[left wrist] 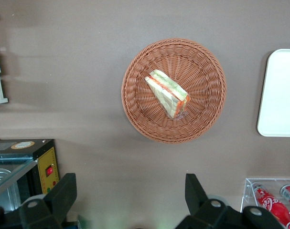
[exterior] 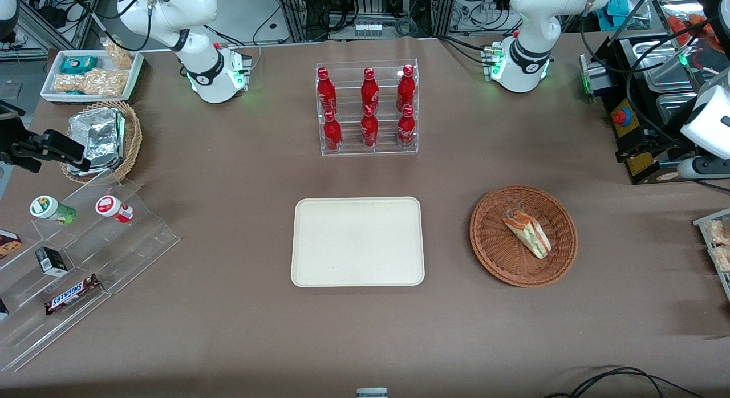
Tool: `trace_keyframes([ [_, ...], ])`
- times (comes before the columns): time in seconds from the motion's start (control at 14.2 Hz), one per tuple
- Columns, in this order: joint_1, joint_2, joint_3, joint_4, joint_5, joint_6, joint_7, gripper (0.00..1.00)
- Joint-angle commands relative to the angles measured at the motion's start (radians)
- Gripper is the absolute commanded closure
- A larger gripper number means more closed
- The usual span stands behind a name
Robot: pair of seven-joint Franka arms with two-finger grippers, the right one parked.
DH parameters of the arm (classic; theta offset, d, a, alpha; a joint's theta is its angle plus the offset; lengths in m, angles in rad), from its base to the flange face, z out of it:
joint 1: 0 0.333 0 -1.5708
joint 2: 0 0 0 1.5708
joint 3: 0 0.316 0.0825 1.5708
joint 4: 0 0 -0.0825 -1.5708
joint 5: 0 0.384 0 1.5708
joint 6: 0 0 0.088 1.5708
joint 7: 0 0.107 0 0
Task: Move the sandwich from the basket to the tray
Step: 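Move the left gripper from rest toward the wicker basket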
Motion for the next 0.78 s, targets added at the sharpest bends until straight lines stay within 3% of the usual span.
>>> trace_keyframes([
  [0.0,0.000,0.006,-0.009,0.022,0.010,-0.012,-0.029,0.00],
  [0.71,-0.015,0.026,-0.014,-0.043,0.012,-0.029,-0.029,0.00],
])
